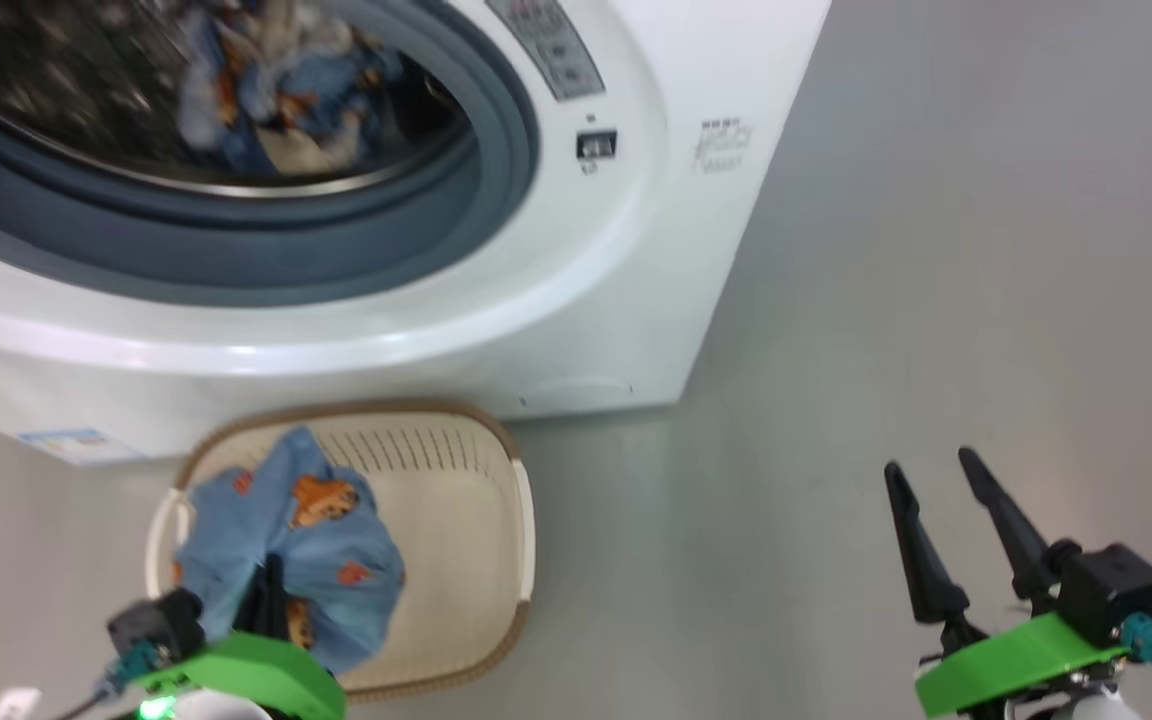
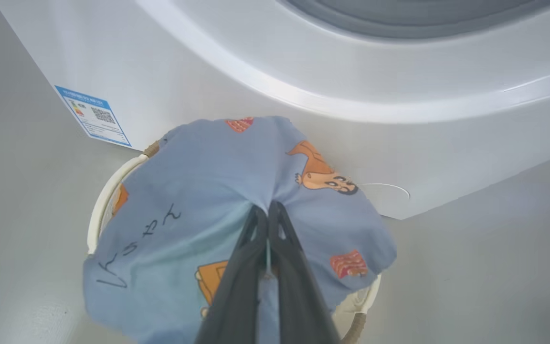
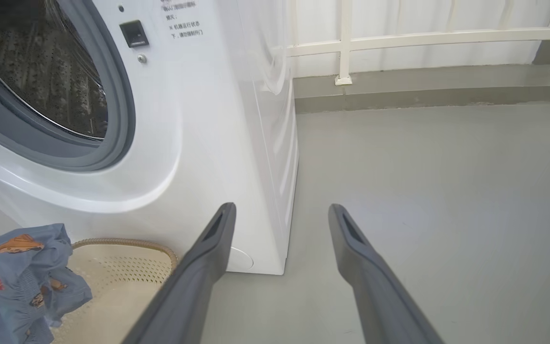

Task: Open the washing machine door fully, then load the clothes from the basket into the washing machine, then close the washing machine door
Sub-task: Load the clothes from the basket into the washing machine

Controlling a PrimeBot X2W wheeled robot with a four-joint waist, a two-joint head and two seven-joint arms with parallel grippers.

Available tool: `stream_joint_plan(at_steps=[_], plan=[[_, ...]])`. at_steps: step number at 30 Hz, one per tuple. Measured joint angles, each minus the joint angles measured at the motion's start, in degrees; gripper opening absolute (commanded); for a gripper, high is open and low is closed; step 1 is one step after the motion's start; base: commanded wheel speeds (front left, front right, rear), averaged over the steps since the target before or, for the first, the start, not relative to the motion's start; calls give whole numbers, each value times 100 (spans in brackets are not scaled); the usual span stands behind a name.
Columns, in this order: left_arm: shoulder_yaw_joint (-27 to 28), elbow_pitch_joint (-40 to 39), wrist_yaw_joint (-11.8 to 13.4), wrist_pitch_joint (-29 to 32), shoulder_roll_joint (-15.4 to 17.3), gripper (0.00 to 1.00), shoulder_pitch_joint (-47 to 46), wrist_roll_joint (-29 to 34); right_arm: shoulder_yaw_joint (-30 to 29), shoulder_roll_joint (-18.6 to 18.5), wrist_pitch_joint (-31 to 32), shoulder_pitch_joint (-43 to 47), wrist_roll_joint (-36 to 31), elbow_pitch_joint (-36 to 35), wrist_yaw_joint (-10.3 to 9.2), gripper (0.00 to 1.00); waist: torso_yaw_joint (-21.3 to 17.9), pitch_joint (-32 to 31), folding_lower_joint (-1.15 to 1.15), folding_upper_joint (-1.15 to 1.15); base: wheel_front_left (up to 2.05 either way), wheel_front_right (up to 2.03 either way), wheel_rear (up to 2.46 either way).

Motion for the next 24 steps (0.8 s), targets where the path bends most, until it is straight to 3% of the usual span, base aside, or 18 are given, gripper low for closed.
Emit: stream_joint_plan(at_steps=[9, 24], plan=[[-368, -959, 274, 0, 2, 0, 715, 160, 34, 93, 1, 416, -210, 23, 0, 100, 198, -861, 0, 0, 0, 0, 0], [-256, -2356, 471, 0, 34, 0, 1571, 611, -13, 226, 1, 756, -549, -85, 0, 100, 226, -1777, 0, 0, 0, 0, 0]])
